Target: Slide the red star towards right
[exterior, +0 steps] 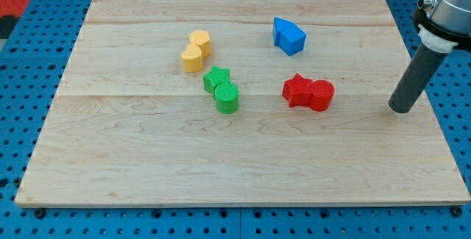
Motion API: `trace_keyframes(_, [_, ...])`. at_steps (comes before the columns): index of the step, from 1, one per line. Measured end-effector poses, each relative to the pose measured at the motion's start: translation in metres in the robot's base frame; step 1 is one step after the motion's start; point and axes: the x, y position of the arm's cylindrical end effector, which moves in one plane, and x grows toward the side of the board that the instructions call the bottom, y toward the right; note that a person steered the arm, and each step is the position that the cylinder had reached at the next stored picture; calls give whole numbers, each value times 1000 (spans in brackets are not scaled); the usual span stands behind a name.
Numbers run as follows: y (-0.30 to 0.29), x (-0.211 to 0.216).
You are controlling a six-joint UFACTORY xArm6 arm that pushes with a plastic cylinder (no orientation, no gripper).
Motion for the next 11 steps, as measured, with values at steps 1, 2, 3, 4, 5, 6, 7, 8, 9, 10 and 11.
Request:
trace_keyframes(1, [0, -6])
trace_keyframes(2, [0, -22])
trace_keyframes(3, [0, -40])
trace_keyframes(4, [-7, -54])
trace_keyframes(5, [-45, -58])
trace_keyframes(6, [-76, -65])
trace_keyframes(7, [-97, -65])
trace_keyframes(8, [-120, -57])
trace_keyframes(9, [-136, -56])
trace_keyframes(10, [-137, -56])
trace_keyframes(11, [-144, -56])
